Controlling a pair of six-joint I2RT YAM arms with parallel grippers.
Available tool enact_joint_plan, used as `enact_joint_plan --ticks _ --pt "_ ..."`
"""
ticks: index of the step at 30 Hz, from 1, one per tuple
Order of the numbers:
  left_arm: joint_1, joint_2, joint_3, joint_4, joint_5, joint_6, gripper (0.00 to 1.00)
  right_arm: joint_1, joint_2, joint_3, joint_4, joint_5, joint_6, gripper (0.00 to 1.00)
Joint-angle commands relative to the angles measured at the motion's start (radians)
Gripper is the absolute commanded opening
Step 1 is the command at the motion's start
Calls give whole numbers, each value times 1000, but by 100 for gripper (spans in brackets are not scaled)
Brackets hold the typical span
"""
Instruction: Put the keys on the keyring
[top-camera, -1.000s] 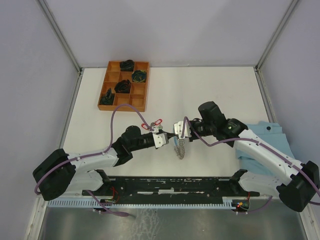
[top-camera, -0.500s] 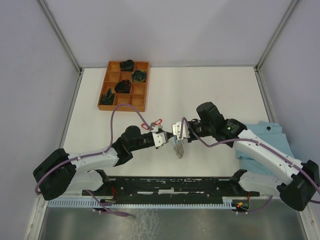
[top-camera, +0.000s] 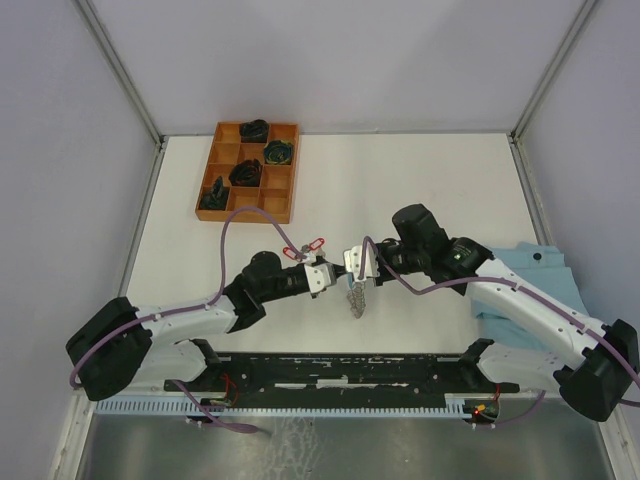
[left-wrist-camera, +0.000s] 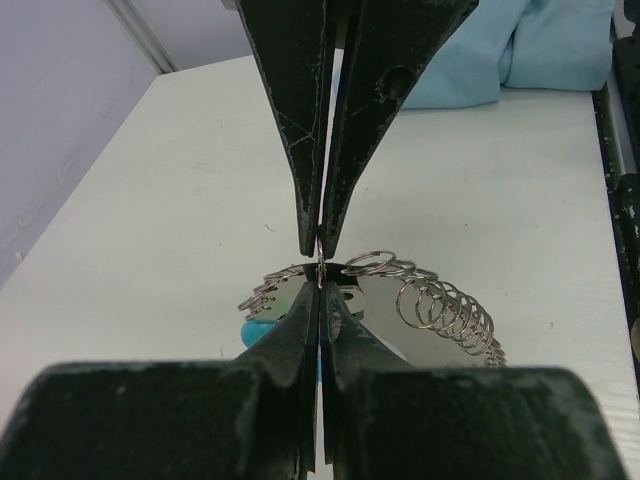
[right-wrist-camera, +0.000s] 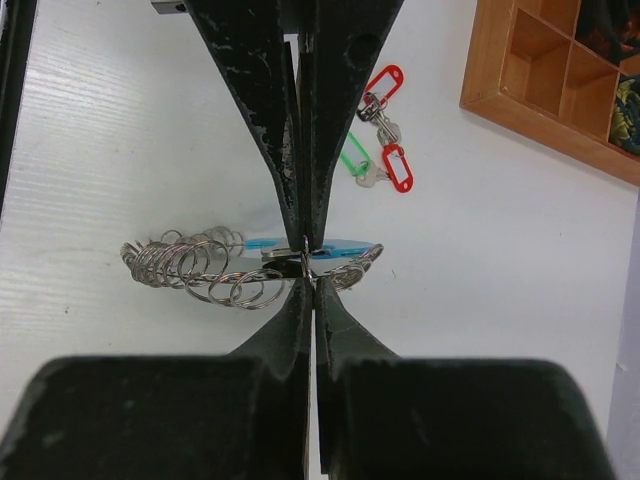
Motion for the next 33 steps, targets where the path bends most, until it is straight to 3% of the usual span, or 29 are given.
enact_joint_plan --ticks 1,33 --pt "0 -42 13 76 36 -45 3 23 -22 18 57 -67 -38 1" --pt "1 -85 95 -97 142 -15 3 71 38 73 -52 21 -139 1"
